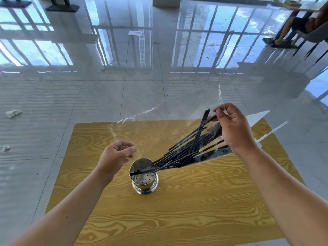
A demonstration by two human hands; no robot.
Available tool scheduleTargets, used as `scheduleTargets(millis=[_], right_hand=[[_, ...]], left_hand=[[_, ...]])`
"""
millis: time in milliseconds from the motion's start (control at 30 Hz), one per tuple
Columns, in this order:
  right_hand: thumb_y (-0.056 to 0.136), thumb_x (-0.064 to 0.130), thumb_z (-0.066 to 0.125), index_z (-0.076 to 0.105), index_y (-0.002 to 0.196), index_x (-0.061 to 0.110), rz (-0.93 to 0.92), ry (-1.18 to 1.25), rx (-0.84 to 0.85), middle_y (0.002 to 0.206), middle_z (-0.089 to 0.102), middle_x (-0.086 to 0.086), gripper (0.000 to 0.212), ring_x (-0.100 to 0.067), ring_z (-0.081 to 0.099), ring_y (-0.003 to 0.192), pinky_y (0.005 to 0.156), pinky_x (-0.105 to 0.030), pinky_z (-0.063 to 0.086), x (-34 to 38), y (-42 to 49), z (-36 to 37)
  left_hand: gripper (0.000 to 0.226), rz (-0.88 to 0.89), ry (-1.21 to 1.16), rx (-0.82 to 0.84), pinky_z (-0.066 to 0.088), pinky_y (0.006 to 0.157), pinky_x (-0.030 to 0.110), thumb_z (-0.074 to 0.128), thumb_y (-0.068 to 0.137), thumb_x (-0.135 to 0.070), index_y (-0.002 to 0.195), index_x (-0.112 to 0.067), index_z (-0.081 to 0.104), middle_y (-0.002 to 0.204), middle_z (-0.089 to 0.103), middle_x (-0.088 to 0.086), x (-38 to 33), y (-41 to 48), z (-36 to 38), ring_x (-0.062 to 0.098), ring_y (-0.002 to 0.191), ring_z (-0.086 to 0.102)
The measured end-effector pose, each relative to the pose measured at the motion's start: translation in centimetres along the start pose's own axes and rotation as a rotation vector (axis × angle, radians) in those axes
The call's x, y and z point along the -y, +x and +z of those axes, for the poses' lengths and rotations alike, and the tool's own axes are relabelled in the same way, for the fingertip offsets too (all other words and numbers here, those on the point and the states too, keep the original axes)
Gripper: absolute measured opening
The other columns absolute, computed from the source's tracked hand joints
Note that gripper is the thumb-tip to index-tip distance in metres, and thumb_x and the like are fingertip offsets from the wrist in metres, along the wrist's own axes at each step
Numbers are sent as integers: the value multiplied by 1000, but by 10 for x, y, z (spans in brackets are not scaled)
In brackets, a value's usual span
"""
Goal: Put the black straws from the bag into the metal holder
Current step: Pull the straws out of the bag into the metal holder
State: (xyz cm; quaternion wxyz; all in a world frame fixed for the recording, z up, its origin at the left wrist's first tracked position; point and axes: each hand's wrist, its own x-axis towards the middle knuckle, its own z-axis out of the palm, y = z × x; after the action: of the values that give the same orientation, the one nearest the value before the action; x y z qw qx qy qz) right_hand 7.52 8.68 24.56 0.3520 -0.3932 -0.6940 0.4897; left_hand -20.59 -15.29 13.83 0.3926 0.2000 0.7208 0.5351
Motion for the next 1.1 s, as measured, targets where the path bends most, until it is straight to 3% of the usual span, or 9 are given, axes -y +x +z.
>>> scheduleTargets(millis=[133,267,500,567,700,900,1000,1033,1100], right_hand=[[109,33,57,68,98,40,-10,-40,19,92,81,-5,18,-36,76,63,53,-37,48,10,1,7],[112,25,55,67,99,35,3,-49,34,94,81,-13,20,-59,67,69,56,-44,45,13,3,11],[113,20,52,63,103,24,6,-45,84,95,84,-2,15,-72,54,64,55,-41,45,26,7,15],[113,20,52,63,103,24,1,-44,93,95,85,-1,16,-73,52,63,52,-46,45,30,9,15],[113,19,51,63,100,28,-2,-75,107,93,85,0,20,-75,52,65,49,-71,44,36,10,17],[113,17,52,63,101,26,-40,-120,129,94,84,1,19,-64,49,54,44,-37,29,43,9,23],[113,17,52,63,104,19,-77,-153,146,94,84,2,14,-36,38,38,43,-24,25,44,11,27],[112,17,52,63,104,19,-87,-162,149,94,84,3,14,-28,34,36,42,-23,25,46,11,29],[113,17,52,63,104,20,-89,-170,151,93,84,1,14,-45,43,42,40,-31,32,50,12,32]], left_hand=[[8,-24,-24,11,54,70,30,80,89,-15,96,-16,76,84,78,3,5,-2,-3,15,77,72],[7,-28,-34,16,54,73,33,79,90,-17,96,-16,76,93,79,12,9,-4,-6,17,80,72],[12,-29,-47,18,53,76,36,79,91,-19,102,-18,74,94,81,6,7,-7,-4,20,86,73],[17,-28,-41,10,53,77,35,80,91,-20,107,-20,73,98,80,3,7,-8,-4,20,90,74],[31,-72,-61,48,51,81,38,81,91,-19,119,-22,66,109,78,3,8,-11,-4,22,98,69],[36,-106,-54,93,51,83,38,80,92,-21,123,-21,60,112,77,3,8,-15,-5,25,103,68],[38,-112,-49,95,53,90,42,80,92,-23,124,-21,59,116,76,5,9,-16,-4,25,109,69],[39,-113,-50,97,53,91,43,79,92,-23,124,-20,58,115,76,6,10,-17,-4,25,110,69],[39,-113,-56,96,52,90,42,79,92,-24,125,-19,58,112,76,6,11,-18,-4,24,108,69]])
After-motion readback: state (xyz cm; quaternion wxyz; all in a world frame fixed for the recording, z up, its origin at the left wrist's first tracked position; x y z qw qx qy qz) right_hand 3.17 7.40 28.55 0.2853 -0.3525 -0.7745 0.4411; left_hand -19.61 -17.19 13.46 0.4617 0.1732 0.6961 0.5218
